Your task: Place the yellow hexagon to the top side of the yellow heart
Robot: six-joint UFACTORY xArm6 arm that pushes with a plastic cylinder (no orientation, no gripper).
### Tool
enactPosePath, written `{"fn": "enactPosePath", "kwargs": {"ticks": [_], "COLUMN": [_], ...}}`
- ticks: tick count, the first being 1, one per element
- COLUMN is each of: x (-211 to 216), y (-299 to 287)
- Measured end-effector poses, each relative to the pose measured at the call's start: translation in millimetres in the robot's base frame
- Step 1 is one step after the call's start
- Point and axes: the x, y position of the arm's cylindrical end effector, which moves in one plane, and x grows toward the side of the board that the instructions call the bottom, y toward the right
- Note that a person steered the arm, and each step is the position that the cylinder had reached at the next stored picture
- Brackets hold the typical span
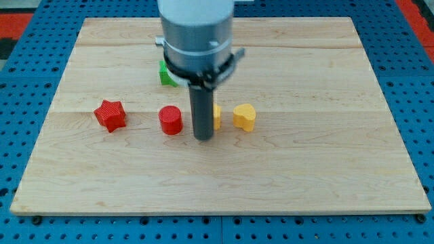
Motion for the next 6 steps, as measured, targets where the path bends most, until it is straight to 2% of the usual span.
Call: {"fn": "enactPosePath", "kwargs": {"ticks": [1,2,3,5,6], "x": [-28.3,-37.5,-37.5,-52.0,-49.8], "y": [-12.3,-14.4,24.5,52.8,21.0]}}
